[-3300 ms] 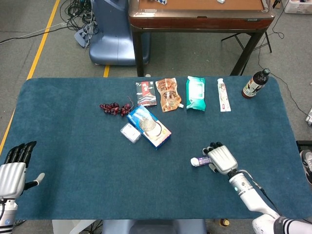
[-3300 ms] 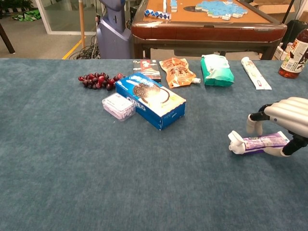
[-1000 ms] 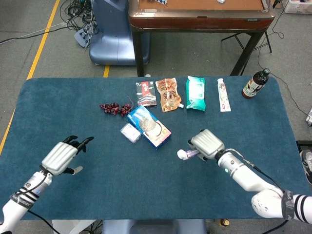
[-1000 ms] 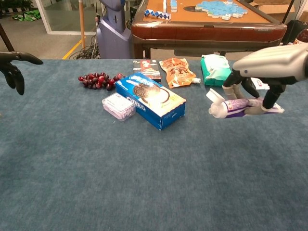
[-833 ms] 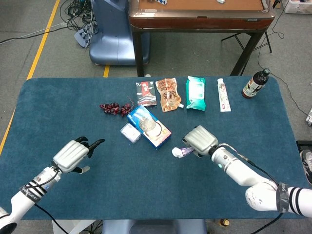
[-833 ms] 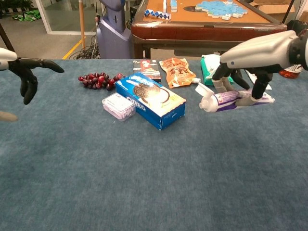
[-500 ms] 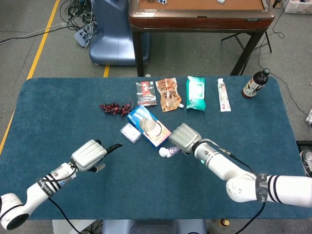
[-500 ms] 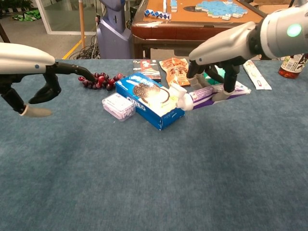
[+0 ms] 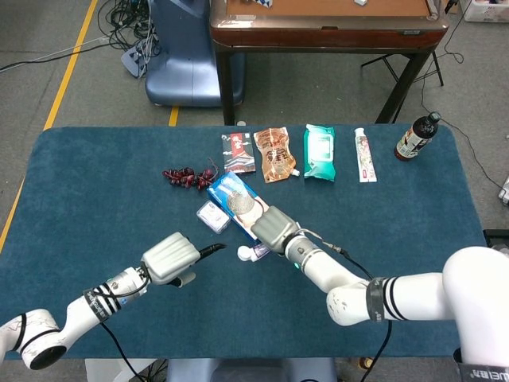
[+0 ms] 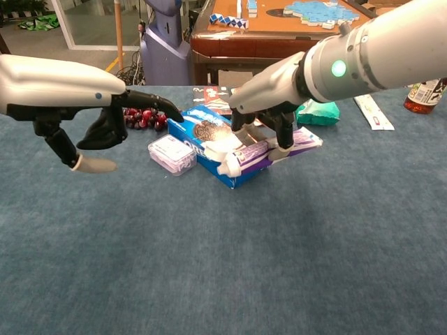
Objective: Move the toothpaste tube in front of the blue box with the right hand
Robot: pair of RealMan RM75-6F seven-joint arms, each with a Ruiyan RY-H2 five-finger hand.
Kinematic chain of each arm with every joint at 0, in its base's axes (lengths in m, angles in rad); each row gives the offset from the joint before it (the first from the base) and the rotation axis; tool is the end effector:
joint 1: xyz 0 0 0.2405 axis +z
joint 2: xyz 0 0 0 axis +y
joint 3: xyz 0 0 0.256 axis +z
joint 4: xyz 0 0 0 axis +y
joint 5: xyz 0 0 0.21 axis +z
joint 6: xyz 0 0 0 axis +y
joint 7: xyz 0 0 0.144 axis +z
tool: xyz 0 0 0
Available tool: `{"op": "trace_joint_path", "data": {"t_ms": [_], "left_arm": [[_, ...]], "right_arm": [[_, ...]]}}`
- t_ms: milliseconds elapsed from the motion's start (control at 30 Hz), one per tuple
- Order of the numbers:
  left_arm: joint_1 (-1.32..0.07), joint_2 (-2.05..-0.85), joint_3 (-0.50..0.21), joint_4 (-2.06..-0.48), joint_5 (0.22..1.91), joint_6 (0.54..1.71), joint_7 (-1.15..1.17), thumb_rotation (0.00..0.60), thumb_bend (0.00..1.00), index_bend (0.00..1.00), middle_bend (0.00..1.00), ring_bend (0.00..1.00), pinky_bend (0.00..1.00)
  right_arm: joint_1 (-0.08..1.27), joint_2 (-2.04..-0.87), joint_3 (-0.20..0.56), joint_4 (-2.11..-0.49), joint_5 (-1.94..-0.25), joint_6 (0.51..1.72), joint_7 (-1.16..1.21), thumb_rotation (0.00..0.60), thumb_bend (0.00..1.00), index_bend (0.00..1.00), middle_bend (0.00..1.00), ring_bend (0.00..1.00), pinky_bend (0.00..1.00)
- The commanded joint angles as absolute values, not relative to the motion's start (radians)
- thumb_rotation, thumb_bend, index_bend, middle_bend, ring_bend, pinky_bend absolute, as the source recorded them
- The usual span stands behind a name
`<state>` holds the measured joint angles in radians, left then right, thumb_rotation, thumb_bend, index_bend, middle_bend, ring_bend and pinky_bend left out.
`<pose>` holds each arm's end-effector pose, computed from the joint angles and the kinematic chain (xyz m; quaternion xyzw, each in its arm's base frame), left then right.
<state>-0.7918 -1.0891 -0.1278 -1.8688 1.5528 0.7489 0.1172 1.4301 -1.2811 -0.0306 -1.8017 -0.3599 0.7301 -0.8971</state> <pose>-0.0996 0.2941 0.0625 -0.8696 -0.2485 -0.3436 0.2529 -0.0261 -0.3538 0.0013 0.9030 -0.2037 0.1414 0.3510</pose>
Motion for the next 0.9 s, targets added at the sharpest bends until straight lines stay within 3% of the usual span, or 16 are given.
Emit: {"op": "trace_joint_path", "data": {"t_ms": [33, 900], "left_arm": [[-0.802, -1.101, -0.125, -1.873, 1.547, 0.747, 0.122, 0.600, 0.33, 0.09, 0.82, 0.67, 0.57], [-0.848, -1.174, -0.077, -1.819, 1.501, 0.741, 0.152, 0.600, 0.33, 0.10, 0.82, 0.68, 0.58]], "right_arm": [[1.445, -1.292, -0.034, -1.797, -0.351, 0.737, -0.887, 0.600, 0.86, 0.78, 0.74, 0.60, 0.37], [1.477, -1.321, -0.052, -1.786, -0.400, 0.782, -0.790, 0.600, 0.87, 0.80, 0.75, 0.62, 0.38]]}}
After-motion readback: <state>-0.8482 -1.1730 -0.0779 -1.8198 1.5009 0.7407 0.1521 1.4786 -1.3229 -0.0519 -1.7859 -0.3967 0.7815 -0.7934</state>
